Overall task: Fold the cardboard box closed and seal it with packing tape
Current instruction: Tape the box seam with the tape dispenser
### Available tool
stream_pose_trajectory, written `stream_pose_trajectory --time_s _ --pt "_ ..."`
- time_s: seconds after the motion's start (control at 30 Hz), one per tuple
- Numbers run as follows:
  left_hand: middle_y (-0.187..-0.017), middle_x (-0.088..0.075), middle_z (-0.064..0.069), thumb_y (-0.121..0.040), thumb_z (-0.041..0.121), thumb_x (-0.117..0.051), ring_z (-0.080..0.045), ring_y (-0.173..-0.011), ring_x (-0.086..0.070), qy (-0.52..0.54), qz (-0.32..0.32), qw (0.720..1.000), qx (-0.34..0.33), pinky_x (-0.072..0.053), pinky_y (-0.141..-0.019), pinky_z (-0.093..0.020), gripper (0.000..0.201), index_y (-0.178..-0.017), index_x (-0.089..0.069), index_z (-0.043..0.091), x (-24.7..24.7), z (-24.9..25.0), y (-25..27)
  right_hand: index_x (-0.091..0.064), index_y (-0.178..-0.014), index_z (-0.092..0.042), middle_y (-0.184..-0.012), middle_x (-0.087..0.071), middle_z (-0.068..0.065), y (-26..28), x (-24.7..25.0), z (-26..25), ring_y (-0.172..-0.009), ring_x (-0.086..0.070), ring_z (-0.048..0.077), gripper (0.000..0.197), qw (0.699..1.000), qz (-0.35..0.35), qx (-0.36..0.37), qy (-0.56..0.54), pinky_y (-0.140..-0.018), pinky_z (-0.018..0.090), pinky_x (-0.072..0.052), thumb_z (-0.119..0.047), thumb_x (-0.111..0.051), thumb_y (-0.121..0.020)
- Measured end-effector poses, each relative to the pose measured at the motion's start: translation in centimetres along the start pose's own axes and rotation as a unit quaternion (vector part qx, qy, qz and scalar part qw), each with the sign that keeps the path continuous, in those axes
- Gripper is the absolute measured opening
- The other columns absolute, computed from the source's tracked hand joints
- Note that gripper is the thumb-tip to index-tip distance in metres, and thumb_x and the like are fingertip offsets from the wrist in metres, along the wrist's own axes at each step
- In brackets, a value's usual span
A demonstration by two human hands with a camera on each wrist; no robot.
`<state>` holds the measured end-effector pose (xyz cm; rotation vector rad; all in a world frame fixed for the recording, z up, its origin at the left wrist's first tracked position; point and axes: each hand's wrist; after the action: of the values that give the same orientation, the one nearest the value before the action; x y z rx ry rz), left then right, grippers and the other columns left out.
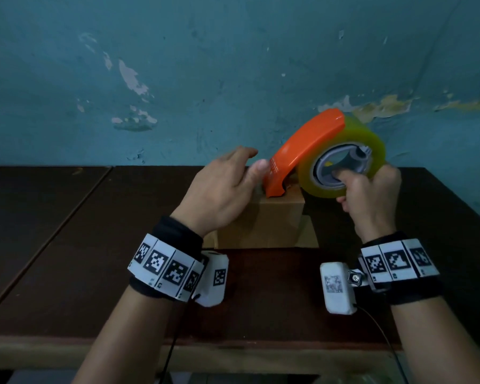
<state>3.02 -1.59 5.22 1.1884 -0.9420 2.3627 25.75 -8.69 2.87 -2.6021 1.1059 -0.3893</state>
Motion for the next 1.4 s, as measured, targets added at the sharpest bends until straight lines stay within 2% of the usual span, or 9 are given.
stream_pose_trajectory --time_s 0.1,0.23,0.37,0.47,0.63,0.93,1.1,1.23,1.4 --pt "-0.165 -0.031 -0.015 -0.09 0.082 -0.017 -0.025 -0.157 -0.017 -0.088 -0.105 0.991 0.008 -0.019 -0.125 -0.044 0.103 -0.158 -0.03 0.006 -0.7 1.4 0.2 -0.066 -0.091 -0.023 -0.088 -0.073 -0.005 0.0 0.0 0.2 -0.063 -0.066 -0.003 0.013 1.0 -0.003 0.002 0.003 -0.047 0.01 -0.045 -0.011 -0.068 -0.089" --pt "-0.169 -0.018 -0.019 -0.069 0.098 -0.014 -0.028 -0.159 -0.008 -0.211 -0.146 0.966 0.013 -0.009 -0.129 -0.043 0.133 -0.161 -0.014 0.003 -2.0 1.6 0.5 -0.065 -0.085 -0.025 -0.084 -0.073 -0.003 0.1 0.2 0.3 -0.059 -0.065 -0.001 0.016 1.0 -0.004 0.008 0.006 -0.045 0.011 -0.044 -0.01 -0.068 -0.088" --pt "-0.162 -0.037 -0.015 -0.062 0.104 -0.017 -0.029 -0.154 -0.027 -0.219 -0.12 0.968 0.005 -0.02 -0.127 -0.041 0.136 -0.156 -0.031 0.007 -2.2 1.1 0.5 -0.069 -0.087 -0.019 -0.084 -0.074 0.0 0.5 0.4 0.2 -0.058 -0.064 0.002 0.012 1.0 -0.012 0.011 -0.005 -0.043 0.012 -0.043 -0.007 -0.067 -0.088" --pt "-0.121 -0.064 -0.004 -0.064 0.104 -0.024 -0.024 -0.117 -0.06 -0.237 -0.08 0.968 -0.012 -0.043 -0.107 -0.038 0.112 -0.126 -0.056 0.016 -2.4 0.9 0.4 -0.068 -0.084 -0.017 -0.081 -0.074 0.002 0.6 0.3 0.2 -0.052 -0.062 0.004 0.01 1.0 -0.007 -0.007 -0.006 -0.043 0.014 -0.042 -0.008 -0.067 -0.088" --pt "-0.112 -0.065 -0.002 -0.063 0.105 -0.022 -0.024 -0.109 -0.061 -0.25 -0.052 0.967 0.016 -0.046 -0.097 -0.04 0.109 -0.121 -0.057 0.019 -2.4 0.8 0.2 -0.069 -0.084 -0.021 -0.077 -0.073 0.002 0.7 0.0 0.1 -0.048 -0.06 0.006 0.008 0.996 -0.016 -0.08 -0.024 -0.044 0.022 -0.042 -0.014 -0.069 -0.088" --pt "-0.109 -0.066 -0.003 -0.067 0.102 -0.018 -0.024 -0.107 -0.062 -0.275 -0.056 0.96 0.02 -0.047 -0.095 -0.039 0.106 -0.114 -0.059 0.017 -2.5 1.1 0.1 -0.069 -0.085 -0.016 -0.069 -0.068 0.0 1.2 -0.6 0.4 -0.045 -0.054 0.004 0.002 0.989 -0.001 -0.139 -0.049 -0.043 0.018 -0.04 -0.014 -0.071 -0.086" --pt "-0.111 -0.065 -0.003 -0.069 0.102 -0.023 -0.024 -0.109 -0.061 -0.269 -0.058 0.961 0.019 -0.047 -0.097 -0.038 0.104 -0.114 -0.059 0.016 -2.5 1.1 0.1 -0.065 -0.084 -0.019 -0.06 -0.054 -0.006 1.7 -1.9 0.9 -0.045 -0.041 0.005 0.008 0.945 -0.013 -0.254 -0.207 -0.036 0.014 -0.028 -0.023 -0.07 -0.089" --pt "-0.11 -0.065 -0.003 -0.069 0.101 -0.024 -0.024 -0.108 -0.061 -0.267 -0.055 0.962 0.022 -0.047 -0.096 -0.039 0.102 -0.114 -0.058 0.017 -2.5 1.1 0.1 -0.06 -0.08 -0.02 -0.056 -0.04 -0.008 2.2 -2.9 1.5 -0.04 -0.031 0.004 0.015 0.915 -0.061 -0.26 -0.302 -0.033 0.016 -0.019 -0.028 -0.066 -0.091" --pt "-0.109 -0.065 -0.003 -0.069 0.102 -0.024 -0.024 -0.107 -0.062 -0.265 -0.05 0.963 0.02 -0.047 -0.095 -0.039 0.101 -0.113 -0.058 0.017 -2.6 1.0 0.2 -0.067 -0.093 -0.023 -0.075 -0.067 -0.001 2.7 -3.2 0.8 -0.056 -0.058 0.012 0.007 0.953 -0.034 -0.217 -0.206 -0.046 0.021 -0.042 -0.03 -0.064 -0.094"
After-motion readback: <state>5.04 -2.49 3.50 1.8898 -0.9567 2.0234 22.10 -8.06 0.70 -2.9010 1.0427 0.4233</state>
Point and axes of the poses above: each hand's wrist, its own y-axis away from the middle knuckle, its own x-axis out of the back of the hand, z = x × y
